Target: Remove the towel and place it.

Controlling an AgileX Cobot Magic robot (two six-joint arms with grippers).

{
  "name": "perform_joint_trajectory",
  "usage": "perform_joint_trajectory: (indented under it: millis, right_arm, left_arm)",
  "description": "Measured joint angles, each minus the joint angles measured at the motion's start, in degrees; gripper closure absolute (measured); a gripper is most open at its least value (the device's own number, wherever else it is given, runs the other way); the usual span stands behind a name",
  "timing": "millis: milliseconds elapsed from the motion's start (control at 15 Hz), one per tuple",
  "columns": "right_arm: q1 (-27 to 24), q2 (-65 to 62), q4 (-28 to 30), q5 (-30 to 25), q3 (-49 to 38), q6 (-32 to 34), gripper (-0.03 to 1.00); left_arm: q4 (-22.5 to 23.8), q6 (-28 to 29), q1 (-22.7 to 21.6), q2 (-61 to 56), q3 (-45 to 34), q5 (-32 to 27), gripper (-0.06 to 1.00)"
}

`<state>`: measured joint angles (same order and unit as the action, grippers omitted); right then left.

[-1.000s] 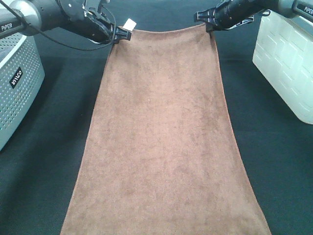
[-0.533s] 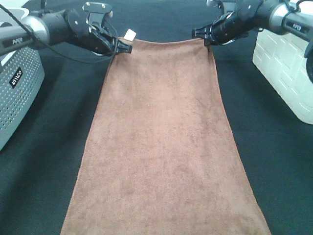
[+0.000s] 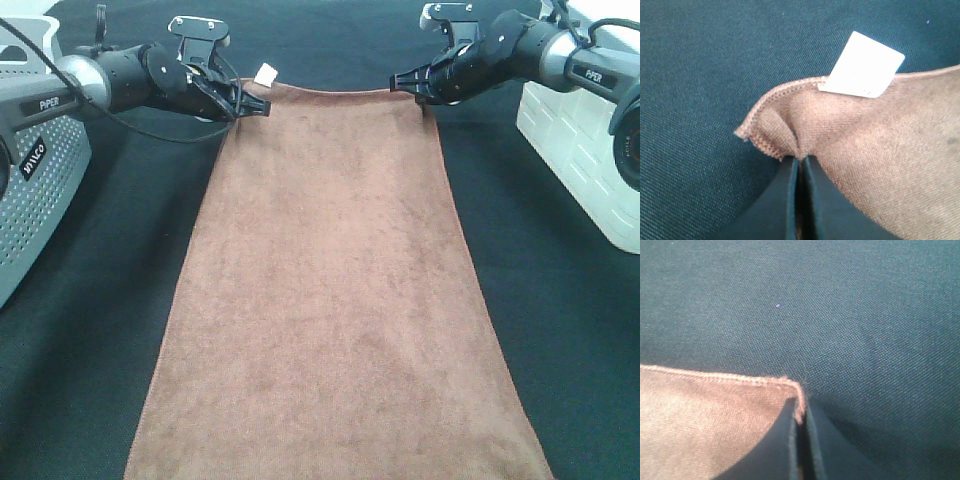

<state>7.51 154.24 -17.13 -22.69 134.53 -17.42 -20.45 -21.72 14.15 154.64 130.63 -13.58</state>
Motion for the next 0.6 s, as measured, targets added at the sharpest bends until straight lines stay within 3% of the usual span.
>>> perform_joint_trajectory:
  millis: [400,533,600]
  right_arm:
    - [0.0,2.01,-0.63,2.12,0.0,0.0,0.91]
    - [0.0,2.52,-0.8,3.9,0.0,0.0,0.82]
    - [0.0,2.69,-0.8,4.01,0.0,0.0,0.72]
  left_arm:
    - [-0.06,0.0,0.06,3.38,0.0,3.95,0.86]
    - [-0.06,0.0,0.06,4.18,0.0,5.5,0.79]
    - [-0.06,0.0,0.06,4.47,0.0,6.99,0.72]
